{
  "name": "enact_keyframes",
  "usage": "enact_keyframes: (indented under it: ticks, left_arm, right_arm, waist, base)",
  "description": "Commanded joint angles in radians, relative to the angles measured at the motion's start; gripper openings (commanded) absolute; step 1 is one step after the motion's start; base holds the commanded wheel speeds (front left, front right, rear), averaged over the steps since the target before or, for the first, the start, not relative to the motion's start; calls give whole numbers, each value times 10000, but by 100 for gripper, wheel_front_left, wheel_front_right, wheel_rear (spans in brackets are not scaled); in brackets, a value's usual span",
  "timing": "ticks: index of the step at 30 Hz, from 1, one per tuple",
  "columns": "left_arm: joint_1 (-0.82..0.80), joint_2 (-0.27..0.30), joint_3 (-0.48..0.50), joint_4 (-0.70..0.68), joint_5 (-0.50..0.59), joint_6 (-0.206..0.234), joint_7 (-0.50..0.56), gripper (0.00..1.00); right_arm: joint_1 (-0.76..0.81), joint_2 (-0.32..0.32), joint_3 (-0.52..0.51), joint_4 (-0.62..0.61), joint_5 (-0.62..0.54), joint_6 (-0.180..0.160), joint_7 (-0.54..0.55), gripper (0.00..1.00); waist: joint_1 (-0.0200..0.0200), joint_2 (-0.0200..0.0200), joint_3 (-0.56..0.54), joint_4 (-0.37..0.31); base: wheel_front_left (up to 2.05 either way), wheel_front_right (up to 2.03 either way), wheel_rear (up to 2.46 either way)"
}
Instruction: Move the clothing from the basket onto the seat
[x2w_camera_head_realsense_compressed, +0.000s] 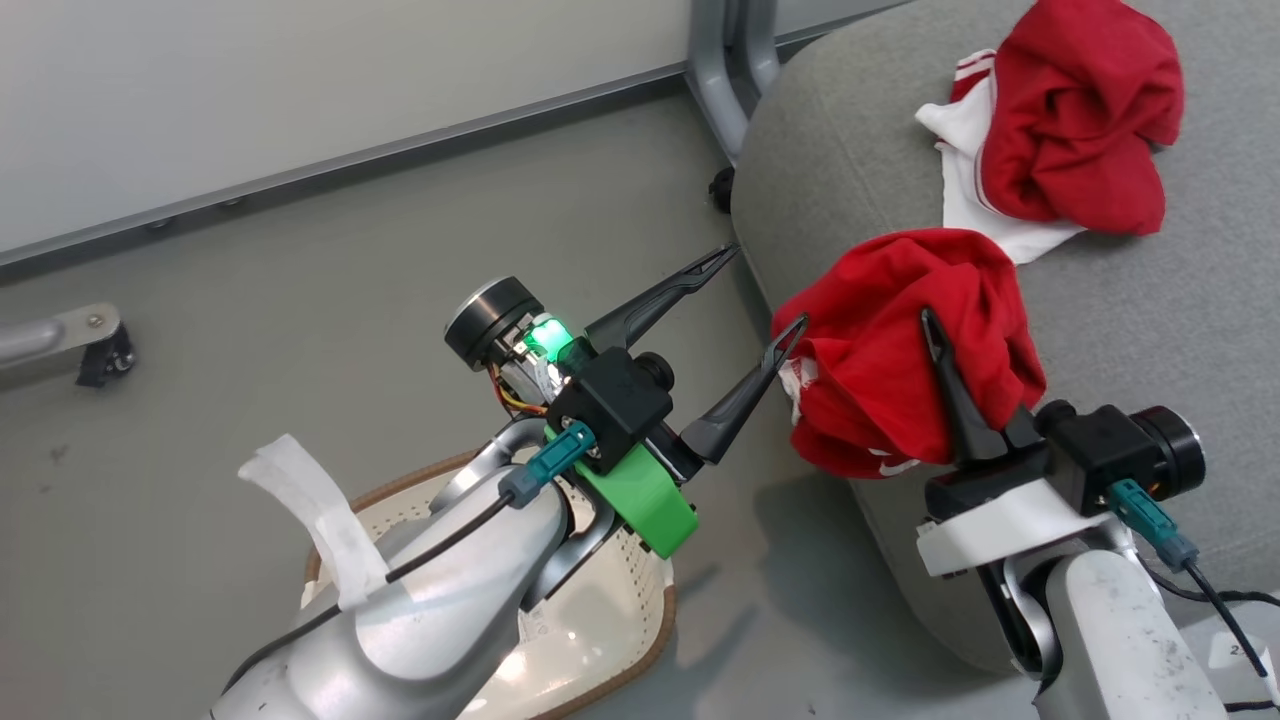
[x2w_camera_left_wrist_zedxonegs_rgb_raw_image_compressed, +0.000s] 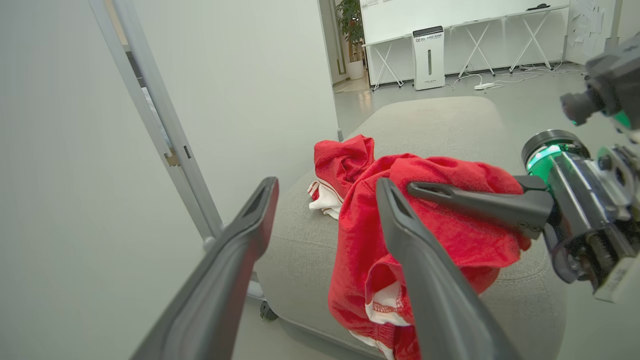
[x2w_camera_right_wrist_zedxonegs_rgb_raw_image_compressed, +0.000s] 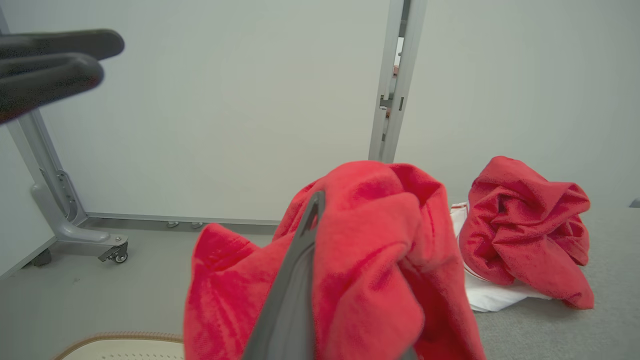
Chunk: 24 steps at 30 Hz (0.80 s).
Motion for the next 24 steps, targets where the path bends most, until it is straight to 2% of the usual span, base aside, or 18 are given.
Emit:
enact_keyframes:
  ticks: [1, 12, 19, 24]
  left_arm:
    - [122, 88, -16, -30, -23, 12, 30, 100]
    - [-96, 316, -135, -242, 24, 57, 185, 100]
    - [-35, 429, -84, -263, -61, 148, 110, 100]
    - [-60, 547, 17, -327, -71, 260, 80, 100]
  right_arm:
    - [186, -20, -138, -127, -85, -11, -26, 0]
    - [763, -19, -1210, -705, 4, -11, -28, 0]
    - [738, -20, -1470, -780, 210, -11, -28, 0]
    - [143, -22, -1813, -934, -41, -11, -28, 0]
  waist:
    - [0, 80, 205, -583]
    - [0, 80, 712, -1426]
    - [0, 80, 848, -1541]
    - [0, 80, 1049, -1452]
  base:
    - [0, 0, 0]
    - [0, 0, 0]
    - [0, 0, 0]
    - [0, 0, 0]
